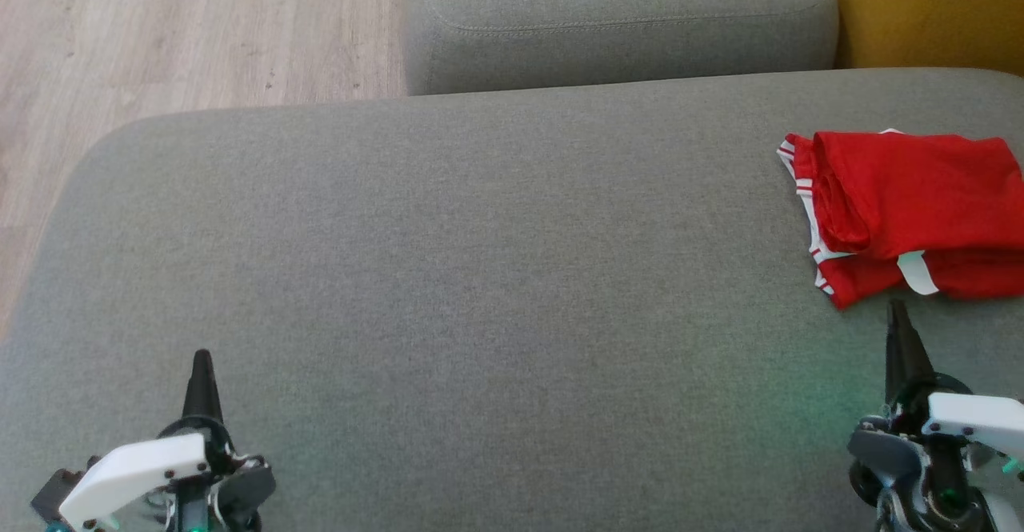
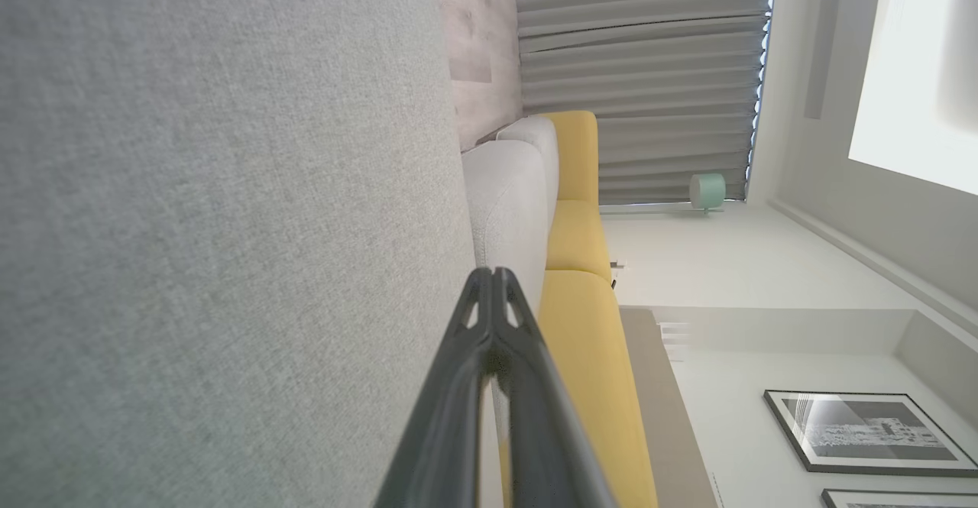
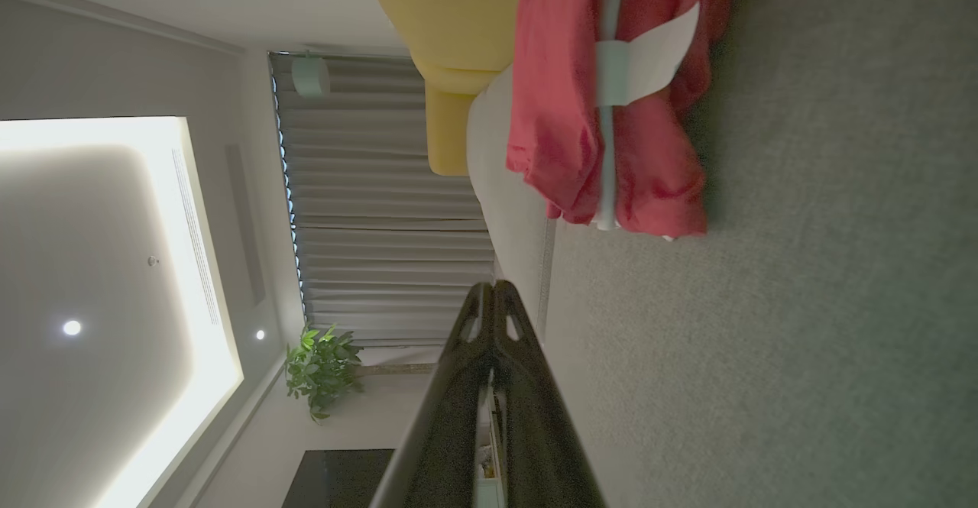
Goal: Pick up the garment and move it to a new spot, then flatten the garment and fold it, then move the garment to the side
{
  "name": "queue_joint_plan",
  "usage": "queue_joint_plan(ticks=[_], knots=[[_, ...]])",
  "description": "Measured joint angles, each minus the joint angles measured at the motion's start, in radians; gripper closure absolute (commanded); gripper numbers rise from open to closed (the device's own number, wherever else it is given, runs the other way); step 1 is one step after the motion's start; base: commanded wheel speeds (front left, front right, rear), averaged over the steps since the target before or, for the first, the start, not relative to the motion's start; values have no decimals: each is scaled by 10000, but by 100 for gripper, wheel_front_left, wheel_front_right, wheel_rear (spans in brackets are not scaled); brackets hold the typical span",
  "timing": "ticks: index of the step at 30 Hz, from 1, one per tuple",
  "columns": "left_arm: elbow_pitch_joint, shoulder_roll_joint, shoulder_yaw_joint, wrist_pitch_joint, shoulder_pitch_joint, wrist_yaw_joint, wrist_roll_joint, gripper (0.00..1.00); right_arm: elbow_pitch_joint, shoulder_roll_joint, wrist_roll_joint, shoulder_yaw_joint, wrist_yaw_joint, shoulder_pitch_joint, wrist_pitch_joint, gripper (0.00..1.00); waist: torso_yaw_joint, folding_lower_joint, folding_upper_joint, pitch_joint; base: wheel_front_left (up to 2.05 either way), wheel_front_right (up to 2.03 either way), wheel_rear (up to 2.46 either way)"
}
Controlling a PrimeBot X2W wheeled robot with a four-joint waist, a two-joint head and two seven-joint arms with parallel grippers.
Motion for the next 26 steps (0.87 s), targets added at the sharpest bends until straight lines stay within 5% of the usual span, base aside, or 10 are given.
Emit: queue_joint_plan(ticks=[26], knots=[[-21, 0, 54, 136, -1, -75, -596, 100, -146, 0, 673, -127, -2, -2, 174, 100, -11, 0, 0, 6, 0, 0, 0]])
